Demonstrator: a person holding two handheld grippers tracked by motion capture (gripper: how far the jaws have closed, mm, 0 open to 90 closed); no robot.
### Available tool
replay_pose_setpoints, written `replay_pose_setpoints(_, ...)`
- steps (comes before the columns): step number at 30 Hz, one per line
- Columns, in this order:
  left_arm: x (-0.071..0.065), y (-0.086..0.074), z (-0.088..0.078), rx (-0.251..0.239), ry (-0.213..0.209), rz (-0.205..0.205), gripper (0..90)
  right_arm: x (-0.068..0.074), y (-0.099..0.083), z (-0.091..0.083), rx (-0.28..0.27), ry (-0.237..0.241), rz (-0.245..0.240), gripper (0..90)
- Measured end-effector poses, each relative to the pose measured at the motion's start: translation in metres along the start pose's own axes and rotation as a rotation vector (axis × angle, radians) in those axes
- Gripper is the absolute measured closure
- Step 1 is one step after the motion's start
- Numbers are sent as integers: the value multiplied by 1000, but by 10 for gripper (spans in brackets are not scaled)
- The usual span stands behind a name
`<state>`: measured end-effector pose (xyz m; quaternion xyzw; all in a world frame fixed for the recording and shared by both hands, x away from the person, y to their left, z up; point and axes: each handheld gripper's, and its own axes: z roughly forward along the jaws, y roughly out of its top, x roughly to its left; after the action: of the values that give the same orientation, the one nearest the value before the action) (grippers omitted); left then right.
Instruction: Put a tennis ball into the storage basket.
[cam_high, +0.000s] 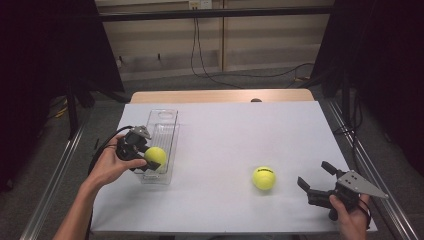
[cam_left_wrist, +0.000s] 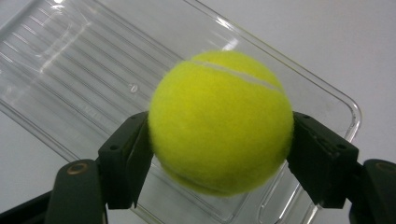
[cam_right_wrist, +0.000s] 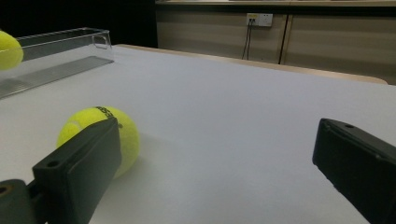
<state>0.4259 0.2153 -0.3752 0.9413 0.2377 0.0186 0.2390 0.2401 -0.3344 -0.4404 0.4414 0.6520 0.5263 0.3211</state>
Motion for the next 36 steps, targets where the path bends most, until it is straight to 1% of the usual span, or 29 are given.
replay_pose_setpoints(1, 0, 0, 1, 7, 1, 7, 270, 0, 0, 0, 0, 0, 0, 8)
replay_pose_setpoints(9, 0, 0, 6, 34, -3, 4, 269, 0, 0, 0, 1, 0, 0, 8)
replay_pose_setpoints(14, -1, 2, 10, 51, -6, 12, 269, 0, 0, 0, 0, 0, 0, 9)
replay_pose_setpoints(21, -1, 2, 12, 66, -8, 9, 268, 0, 0, 0, 0, -1, 0, 8)
replay_pose_setpoints(23, -1, 2, 13, 70, -3, 1, 266, 0, 0, 0, 0, -1, 1, 8)
replay_pose_setpoints(27, 2, 2, 13, 59, -6, -13, 264, 0, 0, 0, 0, 0, 1, 8)
replay_pose_setpoints(31, 2, 2, 14, 60, -8, -18, 262, 0, 0, 0, 0, -1, 0, 8)
replay_pose_setpoints(33, 3, 2, 13, 63, -18, -17, 260, 0, 0, 0, -1, -1, 0, 8)
replay_pose_setpoints(34, 3, 2, 13, 66, -15, -12, 259, 0, 0, 0, 0, 0, 0, 8)
replay_pose_setpoints(36, 3, 2, 13, 50, -11, -17, 256, 0, 0, 0, -1, 0, 0, 9)
